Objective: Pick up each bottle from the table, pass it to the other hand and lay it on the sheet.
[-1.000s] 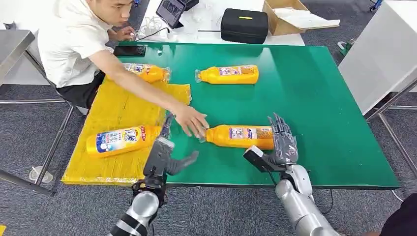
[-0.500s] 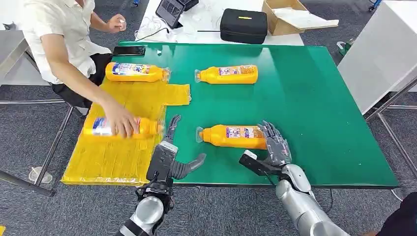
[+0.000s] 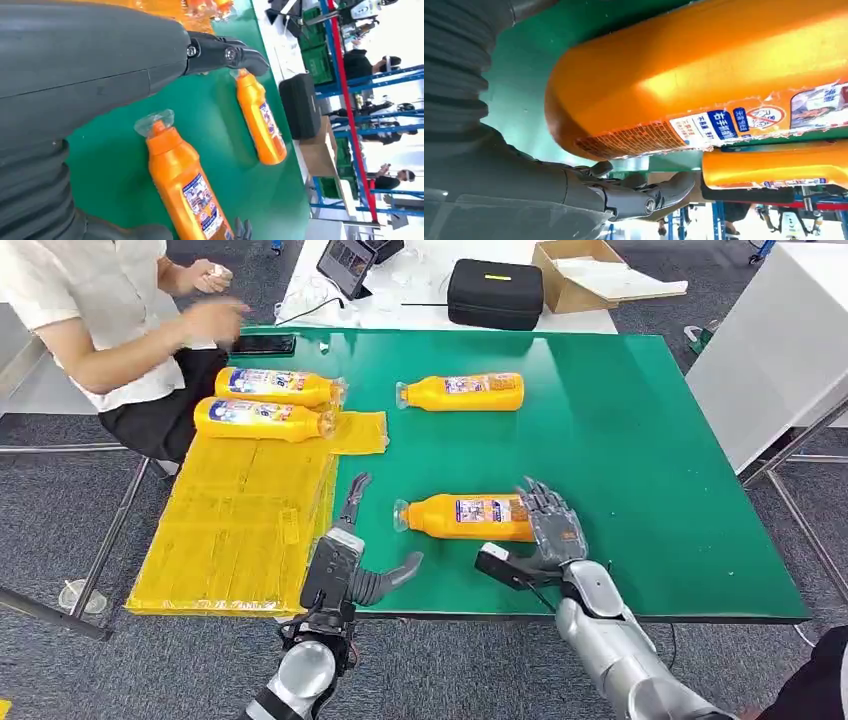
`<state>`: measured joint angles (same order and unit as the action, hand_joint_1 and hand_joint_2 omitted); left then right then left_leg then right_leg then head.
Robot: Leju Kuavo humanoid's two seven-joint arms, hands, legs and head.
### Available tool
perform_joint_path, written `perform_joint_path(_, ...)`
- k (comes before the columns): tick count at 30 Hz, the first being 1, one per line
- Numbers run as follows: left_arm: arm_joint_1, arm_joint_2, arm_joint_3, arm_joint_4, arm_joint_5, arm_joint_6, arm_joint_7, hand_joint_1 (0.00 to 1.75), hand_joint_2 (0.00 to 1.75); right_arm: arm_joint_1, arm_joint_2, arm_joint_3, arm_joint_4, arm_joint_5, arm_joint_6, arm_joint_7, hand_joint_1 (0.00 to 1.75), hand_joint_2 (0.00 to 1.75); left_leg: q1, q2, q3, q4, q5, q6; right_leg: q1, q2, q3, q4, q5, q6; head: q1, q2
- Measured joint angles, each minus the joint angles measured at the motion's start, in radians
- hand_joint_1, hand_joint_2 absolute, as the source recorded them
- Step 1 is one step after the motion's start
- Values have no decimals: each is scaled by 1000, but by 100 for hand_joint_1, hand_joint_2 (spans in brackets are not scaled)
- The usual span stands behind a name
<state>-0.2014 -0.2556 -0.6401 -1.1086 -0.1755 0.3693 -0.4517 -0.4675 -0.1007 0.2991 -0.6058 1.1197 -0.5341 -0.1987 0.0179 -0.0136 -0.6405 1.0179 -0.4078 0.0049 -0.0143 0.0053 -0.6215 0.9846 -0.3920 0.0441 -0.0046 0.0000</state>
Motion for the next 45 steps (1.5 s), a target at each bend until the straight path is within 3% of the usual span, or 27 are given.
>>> perform_joint_path(5,-4,0,0,1,9,3,0,0,175,-21,-4,6,25,6,29,31,0,175,0,0,0,0,0,0,0,0,0,0,0,0,0,0)
perform_joint_path(6,-5,0,0,1,9,5,0,0,175,-26,-5,6,32,-2,42,32,28,175,0,0,0,0,0,0,0,0,0,0,0,0,0,0)
perform_joint_path(7,-6,0,0,2,10,5,-1,0,175,-32,-5,6,38,-9,56,33,154,175,0,0,0,0,0,0,0,0,0,0,0,0,0,0)
perform_joint_path(14,-15,0,-2,11,23,-2,-2,0,175,-76,-14,5,100,-42,171,37,154,175,0,0,3,0,0,0,0,0,2,-1,0,0,0,0)
perform_joint_path(15,-15,0,-2,12,26,-2,-2,0,175,-81,-16,5,107,-42,174,37,175,175,0,0,4,0,0,0,0,0,3,-1,0,0,0,0)
perform_joint_path(28,-32,-3,-2,36,43,-10,-7,0,175,-114,-33,-15,168,-96,242,31,175,175,0,-1,9,0,0,0,0,0,8,-1,0,0,0,0)
perform_joint_path(33,-38,-3,-2,44,51,-12,-18,0,175,-113,-36,-42,180,-142,254,-35,175,175,0,0,9,0,0,0,0,0,8,-1,0,0,0,0)
perform_joint_path(37,-43,-3,-2,45,55,0,-40,0,175,-96,-34,-88,181,-227,236,-153,175,175,0,0,8,0,0,0,0,0,9,-1,0,0,0,0)
perform_joint_path(42,-47,-9,-2,45,61,2,-46,0,175,-89,-27,-118,181,-241,232,-163,175,175,0,2,9,0,0,0,0,1,8,-1,0,0,0,0)
perform_joint_path(45,-45,-11,0,45,109,4,-75,0,175,-75,-11,-160,179,-379,256,-278,175,175,0,2,8,0,0,0,0,0,8,-1,0,0,0,0)
